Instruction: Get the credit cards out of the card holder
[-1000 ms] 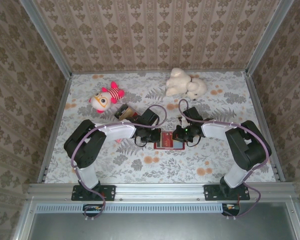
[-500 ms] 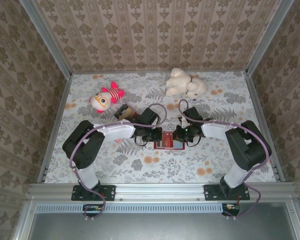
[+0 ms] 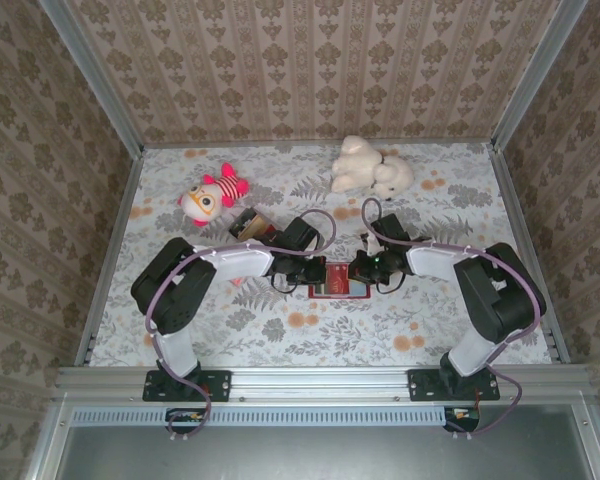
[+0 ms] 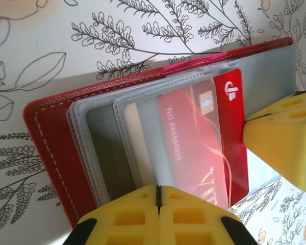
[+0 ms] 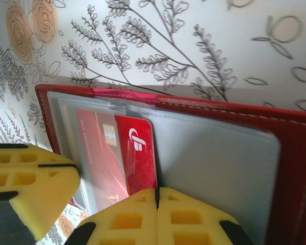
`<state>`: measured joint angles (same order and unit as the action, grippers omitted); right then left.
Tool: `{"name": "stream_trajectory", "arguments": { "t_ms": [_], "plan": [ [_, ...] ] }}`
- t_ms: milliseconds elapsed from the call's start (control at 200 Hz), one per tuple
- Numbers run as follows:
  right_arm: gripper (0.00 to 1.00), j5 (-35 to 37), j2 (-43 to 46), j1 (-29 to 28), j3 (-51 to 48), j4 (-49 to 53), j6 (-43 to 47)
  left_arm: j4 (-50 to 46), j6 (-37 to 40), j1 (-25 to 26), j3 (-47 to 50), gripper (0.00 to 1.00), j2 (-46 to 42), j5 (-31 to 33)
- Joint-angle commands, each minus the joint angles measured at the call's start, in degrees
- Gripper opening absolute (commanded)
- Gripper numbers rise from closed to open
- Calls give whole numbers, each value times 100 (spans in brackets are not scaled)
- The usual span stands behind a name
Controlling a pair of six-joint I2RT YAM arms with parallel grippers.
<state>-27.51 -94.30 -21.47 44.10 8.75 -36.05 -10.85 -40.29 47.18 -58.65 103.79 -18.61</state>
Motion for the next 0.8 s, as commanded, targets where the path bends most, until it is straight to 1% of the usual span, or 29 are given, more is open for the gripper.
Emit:
{"name": "stream_trajectory", "arguments": {
  "t_ms": [0, 220, 530, 595, 630, 695, 795],
  "plan": [
    [0, -156, 270, 145, -178, -75, 76, -286, -5, -42, 114, 0, 16, 191],
    [0, -432, 705, 380, -456, -188, 102, -258, 20, -52, 111, 0, -61, 172],
    [0, -766, 1396, 862, -743, -71, 158, -215, 55, -108, -68, 0, -131, 16],
    [0, -871, 1423, 940, -760, -52, 160, -192, 32, -104, -76, 0, -144, -17],
    [0, -921, 1629, 969, -759, -54, 157, -166, 13, -113, -79, 0, -147, -41],
    [0, -1007, 1702, 989, -758, -86, 122, -111, -14, -112, -91, 3, -188, -93],
    [0, -1243, 1765, 994, -795, -299, -16, -32, -81, -143, -111, 14, -311, -164]
  ]
}}
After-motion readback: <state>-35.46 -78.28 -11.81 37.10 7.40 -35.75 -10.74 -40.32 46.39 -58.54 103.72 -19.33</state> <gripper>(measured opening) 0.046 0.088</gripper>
